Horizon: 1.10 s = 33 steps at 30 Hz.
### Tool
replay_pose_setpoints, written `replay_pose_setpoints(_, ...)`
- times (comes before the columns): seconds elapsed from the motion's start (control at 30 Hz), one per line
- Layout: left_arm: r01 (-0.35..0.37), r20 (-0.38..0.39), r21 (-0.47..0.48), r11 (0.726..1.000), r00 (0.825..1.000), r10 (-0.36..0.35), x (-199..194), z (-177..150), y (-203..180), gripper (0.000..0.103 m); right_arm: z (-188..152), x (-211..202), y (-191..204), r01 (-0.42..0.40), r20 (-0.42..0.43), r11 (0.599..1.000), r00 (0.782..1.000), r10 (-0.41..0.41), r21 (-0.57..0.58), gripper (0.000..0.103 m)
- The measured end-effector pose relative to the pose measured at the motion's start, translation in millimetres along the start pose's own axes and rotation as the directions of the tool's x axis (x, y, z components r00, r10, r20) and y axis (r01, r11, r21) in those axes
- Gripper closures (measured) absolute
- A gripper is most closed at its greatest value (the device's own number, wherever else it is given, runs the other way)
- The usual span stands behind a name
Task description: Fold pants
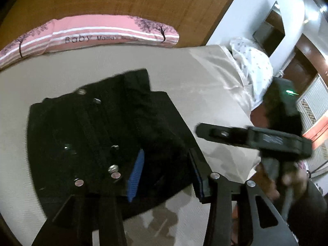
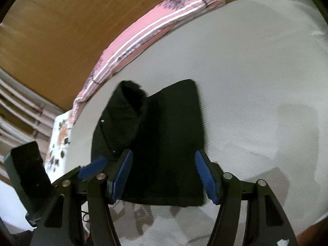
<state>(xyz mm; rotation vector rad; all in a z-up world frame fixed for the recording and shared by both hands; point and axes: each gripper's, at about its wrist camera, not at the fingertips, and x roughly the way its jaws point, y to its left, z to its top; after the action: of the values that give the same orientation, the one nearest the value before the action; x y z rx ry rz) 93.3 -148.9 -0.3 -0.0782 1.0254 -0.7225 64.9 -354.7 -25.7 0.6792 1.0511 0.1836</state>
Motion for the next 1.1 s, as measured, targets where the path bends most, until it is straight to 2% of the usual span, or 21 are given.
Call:
replay_pose_setpoints(0.07,-0.024,0.023,0.003,1.0,0.999,0.024,-9.4,-1.6,6.2,0.052,5.2,10.0,0.3,-0.018,-0.031,1.0,0.999,0.018,-0.013,0.041)
replay_pose_setpoints(0.17,-0.104,0.052,-0.032,0.994,0.993,0.105,-25.6,-3.2,31.2,0.051,13.2,27.0,3.7,-0.055,-0.083,0.998,0.995,0.052,-0.039,0.041)
replay_pose_setpoints(0.27,-0.182,0.053,-0.112,0.977,0.981,0.189,-34.1,-4.3,66.6,0.051,21.5,44.4,6.9,-0.089,-0.131,0.994,0.988,0.08,-0.06,0.041)
replay_pose_setpoints(0.37,-0.248,0.029,-0.201,0.948,0.965,0.259,-35.2,-7.1,102.2,0.051,29.6,62.3,8.0,-0.096,-0.164,0.993,0.983,0.085,-0.063,0.042)
replay_pose_setpoints(0.5,-0.294,-0.002,-0.261,0.92,0.953,0.304,-31.6,-15.1,129.8,0.051,38.8,75.0,10.7,-0.11,-0.173,0.99,0.98,0.094,-0.088,0.042)
replay_pose_setpoints(0.63,-0.295,-0.029,-0.317,0.901,0.953,0.302,-24.5,-21.1,145.7,0.05,48.9,91.3,10.8,-0.142,-0.19,0.985,0.974,0.122,-0.098,0.044)
replay_pose_setpoints(0.73,-0.294,-0.028,-0.348,0.89,0.953,0.303,-24.7,-22.8,151.7,0.044,51.9,104.5,15.4,-0.178,-0.208,0.977,0.966,0.151,-0.117,0.055)
replay_pose_setpoints(0.77,-0.296,-0.026,-0.352,0.888,0.951,0.307,-25.7,-23.3,152.7,0.044,52.0,110.2,17.9,-0.208,-0.225,0.972,0.957,0.18,-0.109,0.062)
replay_pose_setpoints(0.83,-0.306,-0.022,-0.362,0.88,0.947,0.32,-29.9,-23.5,155.7,0.043,50.4,119.1,21.3,-0.237,-0.241,0.968,0.947,0.212,-0.079,0.068)
replay_pose_setpoints(0.9,-0.312,-0.023,-0.38,0.871,0.944,0.328,-33.4,-23.3,160.0,0.043,48.5,118.3,25.1,-0.223,-0.222,0.973,0.953,0.205,-0.057,0.08)
replay_pose_setpoints(1.0,-0.325,-0.018,-0.403,0.856,0.938,0.347,-40.1,-21.6,165.0,0.043,42.9,97.9,39.7,-0.177,-0.17,0.982,0.972,0.163,-0.071,0.091)
replay_pose_setpoints(1.1,-0.332,-0.013,-0.414,0.847,0.933,0.359,-46.2,-17.8,167.1,0.043,41.2,66.3,59.8,-0.173,-0.127,0.981,0.979,0.162,-0.083,0.092)
